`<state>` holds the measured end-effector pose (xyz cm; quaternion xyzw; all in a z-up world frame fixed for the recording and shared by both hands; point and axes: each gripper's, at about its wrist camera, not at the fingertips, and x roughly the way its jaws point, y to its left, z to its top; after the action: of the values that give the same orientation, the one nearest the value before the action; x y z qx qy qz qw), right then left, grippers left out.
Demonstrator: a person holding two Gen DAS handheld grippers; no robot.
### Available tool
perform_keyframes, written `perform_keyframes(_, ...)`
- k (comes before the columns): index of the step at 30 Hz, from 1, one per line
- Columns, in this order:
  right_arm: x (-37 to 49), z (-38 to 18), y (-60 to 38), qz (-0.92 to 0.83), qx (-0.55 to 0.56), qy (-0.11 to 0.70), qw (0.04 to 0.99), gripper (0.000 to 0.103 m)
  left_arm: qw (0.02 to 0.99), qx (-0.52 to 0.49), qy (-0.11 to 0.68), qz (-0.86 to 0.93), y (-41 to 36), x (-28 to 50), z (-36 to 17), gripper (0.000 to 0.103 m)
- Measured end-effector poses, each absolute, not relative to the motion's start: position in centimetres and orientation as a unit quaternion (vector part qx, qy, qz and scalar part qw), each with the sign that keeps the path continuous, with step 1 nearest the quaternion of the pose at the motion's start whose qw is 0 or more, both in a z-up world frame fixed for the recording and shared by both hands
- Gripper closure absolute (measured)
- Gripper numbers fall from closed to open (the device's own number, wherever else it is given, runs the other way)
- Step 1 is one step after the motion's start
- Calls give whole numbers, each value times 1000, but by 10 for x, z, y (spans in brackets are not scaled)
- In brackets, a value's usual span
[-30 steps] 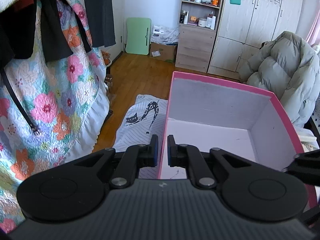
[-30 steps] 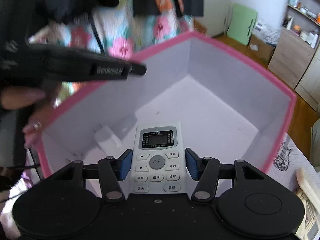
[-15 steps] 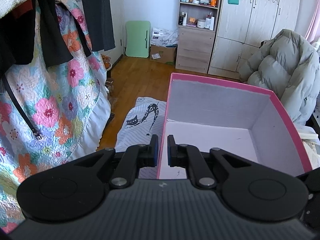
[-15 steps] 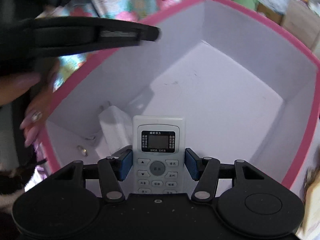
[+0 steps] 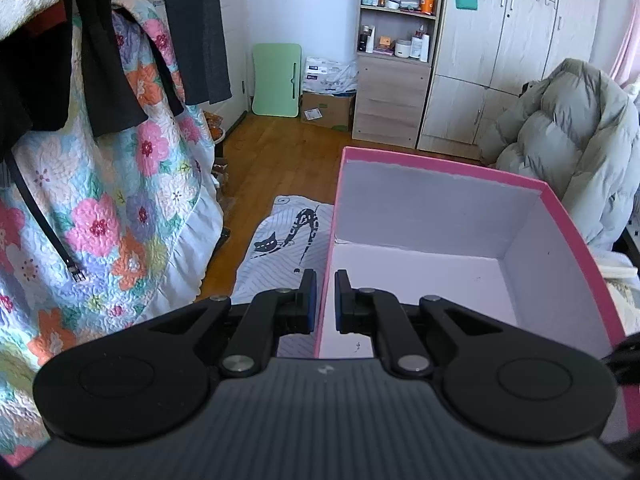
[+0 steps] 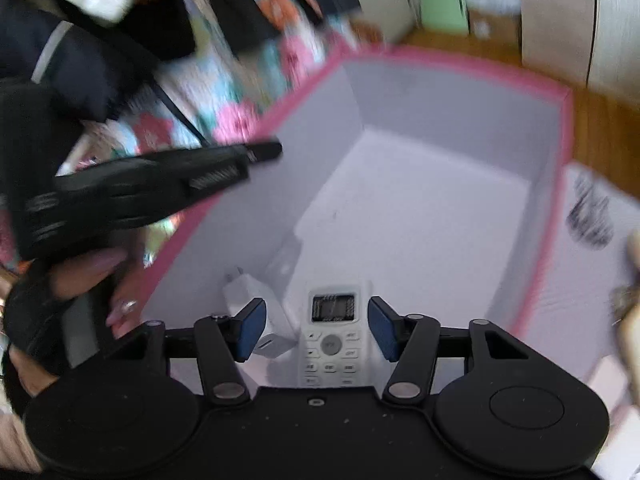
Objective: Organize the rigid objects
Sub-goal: 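Lift the white remote into the pink box and release it, then move the right tool back to the table and grasp the cream remote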
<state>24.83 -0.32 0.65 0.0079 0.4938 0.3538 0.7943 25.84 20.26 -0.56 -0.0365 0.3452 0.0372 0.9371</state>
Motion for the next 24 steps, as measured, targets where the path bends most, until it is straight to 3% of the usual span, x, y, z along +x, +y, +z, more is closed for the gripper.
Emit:
perform_keyframes(8, 195, 40, -112, 286, 5, 376, 881, 42, 940, 9, 336, 50, 190, 256, -5, 96)
perform_keyframes(16, 201, -2, -208, 156, -56, 373, 913, 41, 941, 42, 328, 68, 181, 255, -4, 97)
perform_keyframes(22, 229, -40, -216, 168, -81, 392, 901, 38, 948, 38, 310, 66, 182, 250, -2, 97)
perform_keyframes(24, 236, -44, -214, 184, -94, 390, 897, 33, 946, 45, 314, 69, 179, 250, -3, 97)
